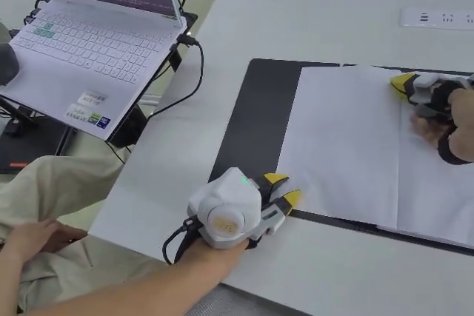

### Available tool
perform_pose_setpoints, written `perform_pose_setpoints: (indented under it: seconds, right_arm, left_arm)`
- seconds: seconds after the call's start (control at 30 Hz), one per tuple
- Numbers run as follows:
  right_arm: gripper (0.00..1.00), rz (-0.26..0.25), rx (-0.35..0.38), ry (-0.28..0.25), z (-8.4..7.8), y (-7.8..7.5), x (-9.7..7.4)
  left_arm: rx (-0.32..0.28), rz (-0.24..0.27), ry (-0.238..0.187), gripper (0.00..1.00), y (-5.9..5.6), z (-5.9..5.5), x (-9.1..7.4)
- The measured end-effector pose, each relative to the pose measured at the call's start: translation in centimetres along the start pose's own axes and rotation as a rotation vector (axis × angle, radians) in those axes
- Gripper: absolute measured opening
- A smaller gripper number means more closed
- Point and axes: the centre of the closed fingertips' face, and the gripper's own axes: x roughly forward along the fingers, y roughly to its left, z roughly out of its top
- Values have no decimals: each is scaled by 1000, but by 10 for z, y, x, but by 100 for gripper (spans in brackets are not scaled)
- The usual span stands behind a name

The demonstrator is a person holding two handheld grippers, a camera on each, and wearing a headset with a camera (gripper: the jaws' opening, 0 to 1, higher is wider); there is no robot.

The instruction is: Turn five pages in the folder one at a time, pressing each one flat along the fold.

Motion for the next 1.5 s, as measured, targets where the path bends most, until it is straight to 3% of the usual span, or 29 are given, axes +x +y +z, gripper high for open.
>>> perform_pose_setpoints:
  seconds: [0.27, 0.53, 1.17, 1.3, 1.5]
  right_arm:
    - [0, 7, -8, 40, -17, -2, -14]
    - [0, 16, 4, 33, -26, -6, -28]
    - [0, 40, 17, 84, -60, -9, -63]
    - [0, 51, 3, 130, -74, -10, -69]
    - [0, 57, 2, 153, -91, -8, -80]
  left_arm:
    - [-6, -1, 5, 15, 0, 0, 0]
    - [-5, -3, 10, 15, -1, -1, 1]
    - [4, -2, 28, 15, -2, -1, 0]
    - [8, -2, 33, 15, -2, -1, -1]
    - [10, 0, 36, 15, -1, -2, -1]
